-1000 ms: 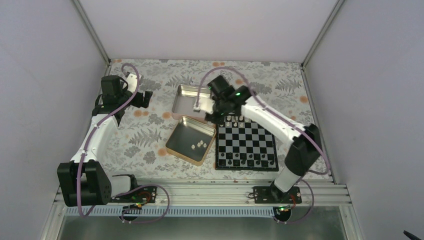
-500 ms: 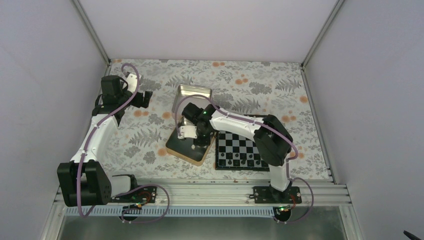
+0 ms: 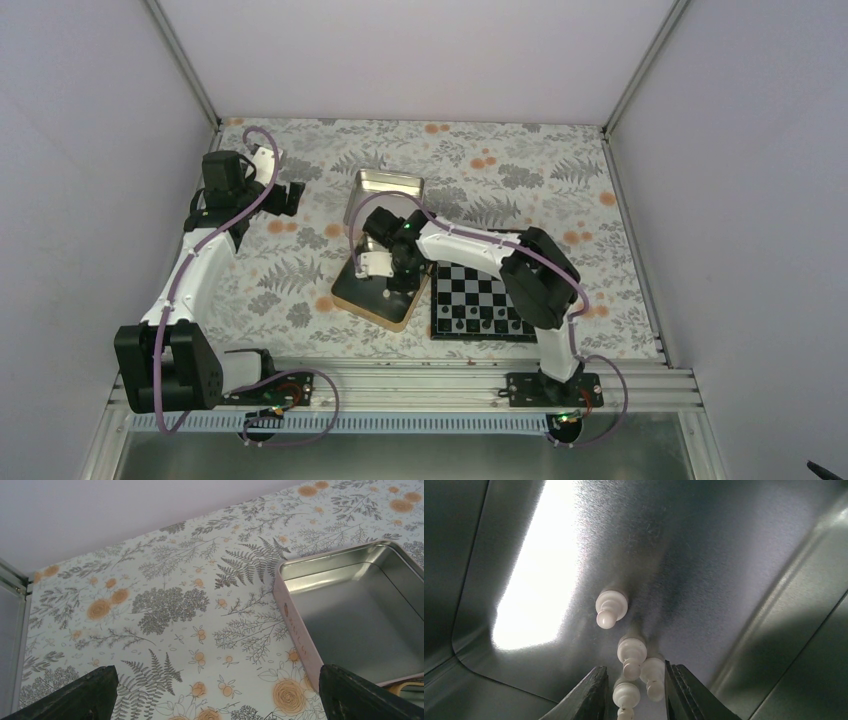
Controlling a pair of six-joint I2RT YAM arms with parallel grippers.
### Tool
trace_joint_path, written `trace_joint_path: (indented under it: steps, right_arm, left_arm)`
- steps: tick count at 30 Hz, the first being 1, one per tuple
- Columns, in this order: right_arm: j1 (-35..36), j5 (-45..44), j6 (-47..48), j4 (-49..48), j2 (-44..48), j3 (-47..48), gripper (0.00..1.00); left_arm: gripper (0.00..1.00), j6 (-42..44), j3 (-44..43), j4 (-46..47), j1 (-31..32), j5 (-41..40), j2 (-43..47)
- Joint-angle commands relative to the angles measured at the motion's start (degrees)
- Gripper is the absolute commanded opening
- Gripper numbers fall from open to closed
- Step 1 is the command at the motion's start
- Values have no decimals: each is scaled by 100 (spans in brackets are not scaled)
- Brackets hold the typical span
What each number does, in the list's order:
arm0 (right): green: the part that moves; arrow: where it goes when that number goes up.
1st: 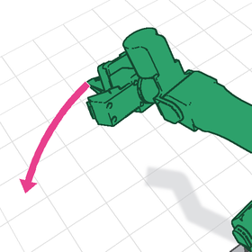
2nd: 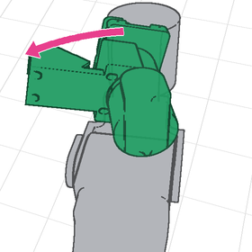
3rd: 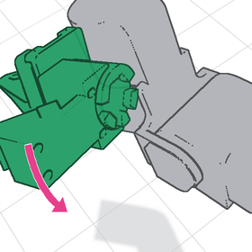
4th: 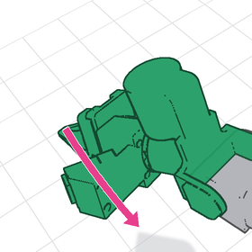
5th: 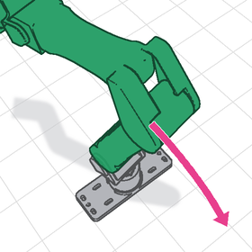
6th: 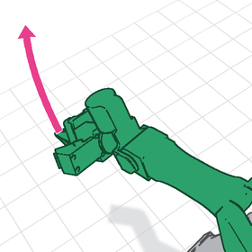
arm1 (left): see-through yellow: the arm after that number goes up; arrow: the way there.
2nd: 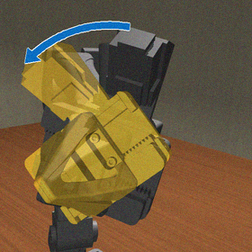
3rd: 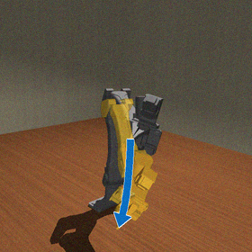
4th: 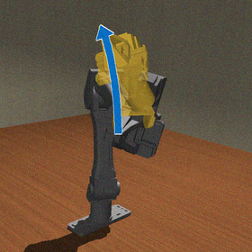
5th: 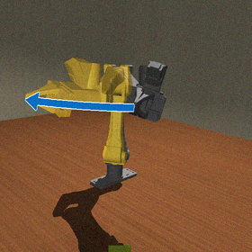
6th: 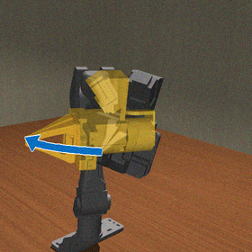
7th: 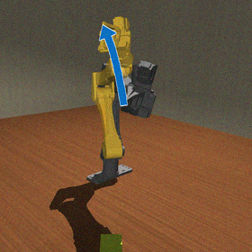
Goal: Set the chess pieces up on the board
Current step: Pick up the chess piece from the storage box.
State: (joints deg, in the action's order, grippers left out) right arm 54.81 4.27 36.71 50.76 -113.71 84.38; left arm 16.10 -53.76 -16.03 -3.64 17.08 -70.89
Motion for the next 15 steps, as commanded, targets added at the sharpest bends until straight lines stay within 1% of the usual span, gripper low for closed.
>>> trace_joint_path:
  steps: [1, 9, 11, 15]
  right_arm:
    - [65, 21, 34, -72, -150, 21, 32]
    - [74, 40, 74, -67, -302, 92, 31]
    - [74, 42, 88, -103, -338, 75, 30]
    - [74, 48, 94, -202, -305, 36, 23]
  left_arm:
    - [100, 95, 13, -23, -21, 67, 59]
    - [100, 96, 9, -35, -23, 68, 88]
    - [100, 95, 10, -32, -23, 69, 93]
    - [100, 97, 7, -40, -20, 67, 87]
